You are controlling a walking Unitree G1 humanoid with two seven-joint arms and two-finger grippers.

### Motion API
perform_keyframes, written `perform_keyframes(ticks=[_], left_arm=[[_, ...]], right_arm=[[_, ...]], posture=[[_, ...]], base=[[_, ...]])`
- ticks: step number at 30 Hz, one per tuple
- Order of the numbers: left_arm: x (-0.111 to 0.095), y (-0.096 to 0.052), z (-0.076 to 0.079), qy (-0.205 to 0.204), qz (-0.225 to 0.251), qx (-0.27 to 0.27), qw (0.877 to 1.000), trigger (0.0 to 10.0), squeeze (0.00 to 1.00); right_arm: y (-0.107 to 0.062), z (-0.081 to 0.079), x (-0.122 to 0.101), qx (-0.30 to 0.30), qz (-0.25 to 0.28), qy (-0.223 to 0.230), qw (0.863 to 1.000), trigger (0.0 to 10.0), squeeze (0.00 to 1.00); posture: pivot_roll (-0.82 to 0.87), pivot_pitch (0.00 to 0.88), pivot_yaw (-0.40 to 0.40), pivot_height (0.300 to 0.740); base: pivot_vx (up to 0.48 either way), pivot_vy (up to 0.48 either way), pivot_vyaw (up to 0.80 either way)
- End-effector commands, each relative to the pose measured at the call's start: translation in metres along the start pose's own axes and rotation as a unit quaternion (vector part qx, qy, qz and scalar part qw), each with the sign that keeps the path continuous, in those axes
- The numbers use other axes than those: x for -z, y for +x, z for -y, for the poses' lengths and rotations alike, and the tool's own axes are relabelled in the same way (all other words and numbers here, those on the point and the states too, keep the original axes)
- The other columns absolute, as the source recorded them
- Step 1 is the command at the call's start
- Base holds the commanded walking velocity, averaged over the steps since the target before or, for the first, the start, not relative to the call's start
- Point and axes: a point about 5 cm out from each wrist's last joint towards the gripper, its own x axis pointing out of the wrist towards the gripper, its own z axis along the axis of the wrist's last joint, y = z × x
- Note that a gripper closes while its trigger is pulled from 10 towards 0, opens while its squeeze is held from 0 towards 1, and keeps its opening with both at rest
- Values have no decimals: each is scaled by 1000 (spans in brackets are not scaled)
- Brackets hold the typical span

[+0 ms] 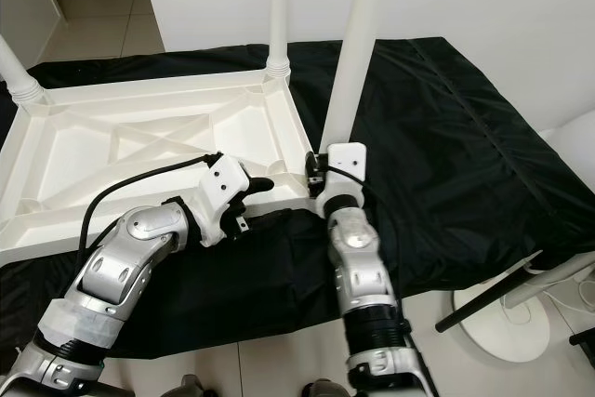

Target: Building children table

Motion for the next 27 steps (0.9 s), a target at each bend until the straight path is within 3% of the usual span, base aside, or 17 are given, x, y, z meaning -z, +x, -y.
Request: perform_keyframes(ticks=[1,11,12,17,18,22,23,24,27], left_arm=[[-1,-1,-4,3,-3,-31,1000,10000,0],[-2,0,-4,4,-3,-28,1000,10000,0],[-1,0,-4,2,-3,-29,1000,10000,0],[-1,-1,-3,1,-2,-28,1000,10000,0],[-1,-1,-2,2,-3,-27,1000,10000,0],[-1,-1,-2,2,-4,-26,1000,10000,0],[-1,-1,-3,2,-4,-27,1000,10000,0],[-1,-2,-3,3,-4,-28,1000,10000,0],[-2,-2,-4,3,-4,-29,1000,10000,0]], right_arm=[[-4,-8,4,-12,-14,21,1000,10000,0],[-8,-1,0,-13,-9,12,1000,10000,31],[-13,3,-3,-17,2,17,1000,10000,1000],[-17,10,-5,-35,5,16,999,10000,1000],[-18,19,-3,-74,0,14,997,10000,1000],[-18,27,-1,-93,-12,18,995,10000,1000],[-18,30,1,-104,-18,21,994,10000,365],[-17,37,5,-136,-25,7,990,10000,0],[-17,40,7,-169,-30,-10,985,10000,0]], posture=[[-68,32,14,740],[-78,41,13,740],[-80,44,12,740],[-77,49,9,740],[-76,49,10,740],[-76,49,10,740],[-76,49,10,740],[-73,48,13,740],[-69,47,15,740]], base=[[0,0,0],[0,0,0],[0,0,0],[0,0,0],[0,0,0],[0,0,0],[0,0,0],[0,0,0],[0,0,0]])
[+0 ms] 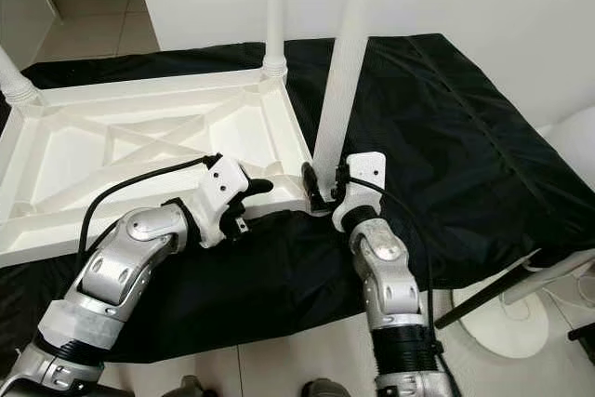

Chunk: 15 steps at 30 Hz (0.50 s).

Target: Building children table

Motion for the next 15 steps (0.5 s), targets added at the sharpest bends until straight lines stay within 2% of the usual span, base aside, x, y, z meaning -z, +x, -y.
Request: perform_keyframes(ticks=[1,4,6,10,15], left_arm=[[-2,-2,-4,6,-3,-27,1000,10000,0],[-2,-2,-4,6,-3,-27,1000,10000,0],[-2,-2,-4,7,-4,-24,1000,10000,0],[-2,-2,-3,7,-4,-20,1000,10000,0],[-2,-1,-3,9,-4,-18,1000,10000,0]], right_arm=[[2,-3,1,-20,0,2,1000,10000,0],[2,-1,1,-45,-3,-13,999,10000,0],[6,5,-2,-89,-2,-41,995,10000,0],[11,9,-7,-121,2,-56,991,10000,0],[26,14,-14,-169,-3,-79,982,10000,0]], posture=[[-69,47,15,740],[-72,46,21,740],[-70,43,23,740],[-70,42,23,740],[-62,29,16,740]], base=[[0,0,0],[0,0,0],[0,0,0],[0,0,0],[0,0,0]])
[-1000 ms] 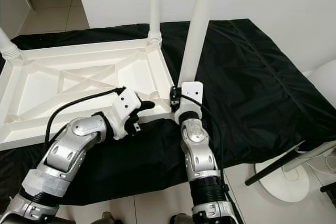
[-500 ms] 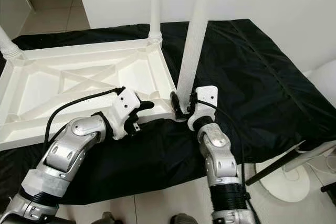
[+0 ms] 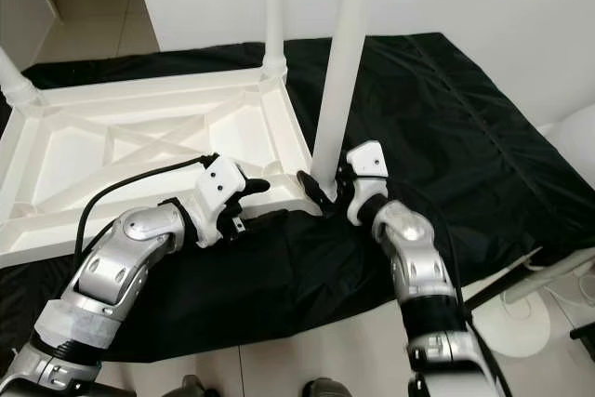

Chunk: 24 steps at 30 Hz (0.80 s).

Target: Building children table

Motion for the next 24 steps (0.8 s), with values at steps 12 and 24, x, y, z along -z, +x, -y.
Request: perform_keyframes(ticks=[12,24], left_arm=[[-3,0,-1,8,0,-25,1000,10000,0],[-2,1,2,6,1,-22,1000,10000,0]], right_arm=[[2,1,19,-51,-40,9,998,0,0],[-2,0,29,-22,-44,27,998,10000,0]], posture=[[-40,18,-3,740],[-46,17,-6,740]], base=[[0,0,0],[0,0,0]])
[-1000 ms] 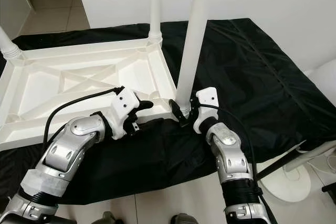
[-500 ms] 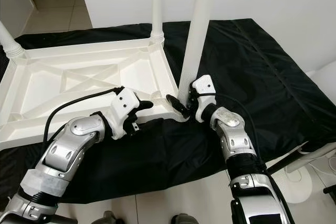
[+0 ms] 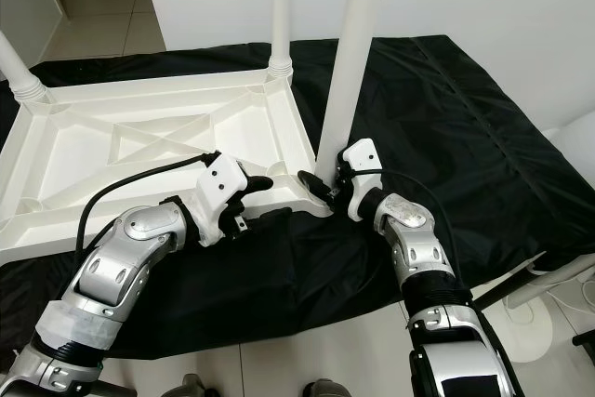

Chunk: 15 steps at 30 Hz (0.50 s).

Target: Building children table

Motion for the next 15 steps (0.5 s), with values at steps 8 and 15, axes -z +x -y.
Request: perform_keyframes(ticks=[8,15], left_arm=[[3,0,0,1,-12,-20,1000,10000,0],[4,-2,1,0,-14,-19,1000,10000,0]], right_arm=[[-1,-8,16,195,-23,45,980,10000,0],[2,-31,17,294,-14,72,953,10000,0]], posture=[[-49,20,-5,740],[-45,28,-6,740]], base=[[0,0,0],[0,0,0]])
